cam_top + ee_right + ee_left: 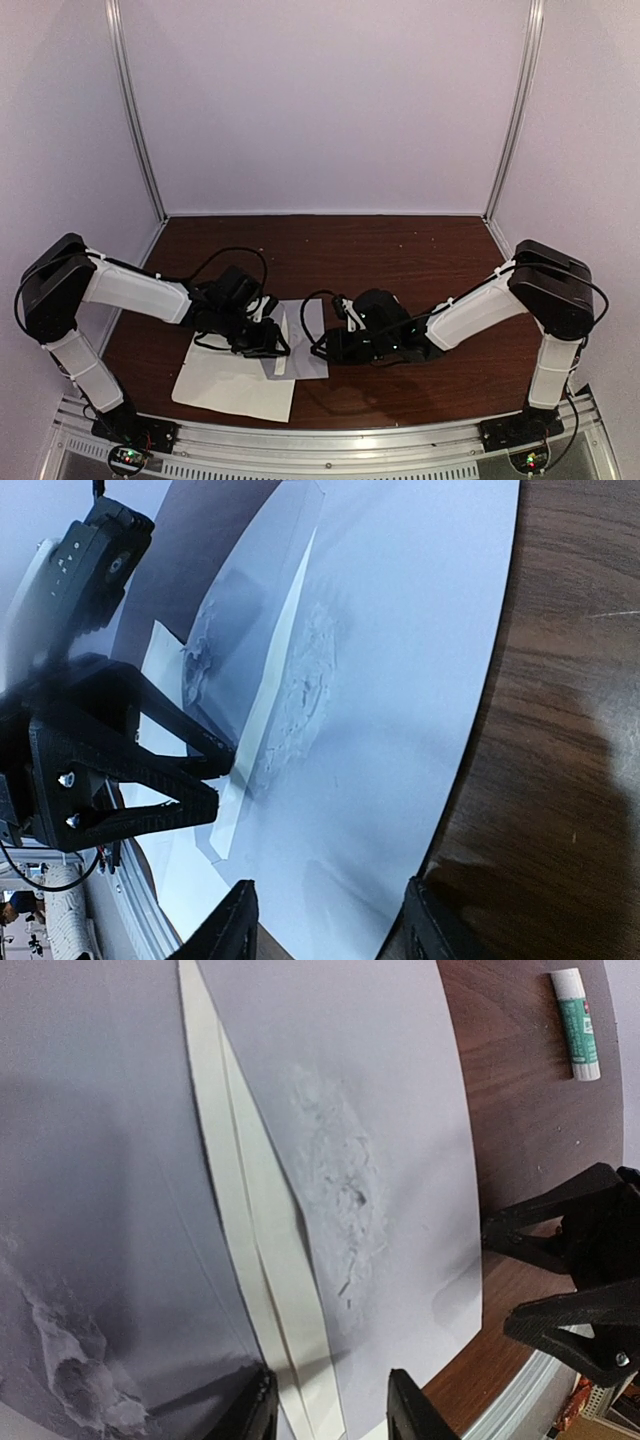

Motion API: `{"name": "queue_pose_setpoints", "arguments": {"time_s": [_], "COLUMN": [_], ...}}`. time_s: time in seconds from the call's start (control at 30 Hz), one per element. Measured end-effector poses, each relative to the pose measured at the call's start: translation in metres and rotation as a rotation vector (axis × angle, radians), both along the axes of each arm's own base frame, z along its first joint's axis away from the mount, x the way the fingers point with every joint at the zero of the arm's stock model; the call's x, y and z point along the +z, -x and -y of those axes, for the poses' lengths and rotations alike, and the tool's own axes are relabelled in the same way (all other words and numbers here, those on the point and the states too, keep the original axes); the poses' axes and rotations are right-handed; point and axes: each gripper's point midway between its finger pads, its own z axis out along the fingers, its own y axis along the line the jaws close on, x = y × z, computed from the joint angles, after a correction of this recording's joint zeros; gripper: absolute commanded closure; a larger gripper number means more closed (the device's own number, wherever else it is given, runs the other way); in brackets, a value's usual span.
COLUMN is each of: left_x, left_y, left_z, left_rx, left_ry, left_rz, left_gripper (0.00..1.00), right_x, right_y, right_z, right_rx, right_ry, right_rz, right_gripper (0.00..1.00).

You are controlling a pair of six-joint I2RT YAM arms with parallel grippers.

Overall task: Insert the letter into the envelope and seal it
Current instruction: Place the letter in the envelope.

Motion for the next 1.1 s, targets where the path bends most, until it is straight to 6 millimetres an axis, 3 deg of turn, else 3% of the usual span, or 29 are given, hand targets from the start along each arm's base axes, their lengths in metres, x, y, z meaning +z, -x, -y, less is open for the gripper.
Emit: {"name": "queue_pose_setpoints", "arguments": {"time_s": [1.1], "left_x": [0.001], "left_y": [0.008], "left_z": [0.014], "left_rx": [-0.012], "left_ry": [0.047], "left_rz": [-0.016], "left_gripper": [0.61], "right_x": [-0.001], "right_y": [-0.003], "right_z": [-0.003], "right_rx": [-0.013], "right_ry": [-0.017], "right_rz": [0.002], "right_gripper": [0.52]}}
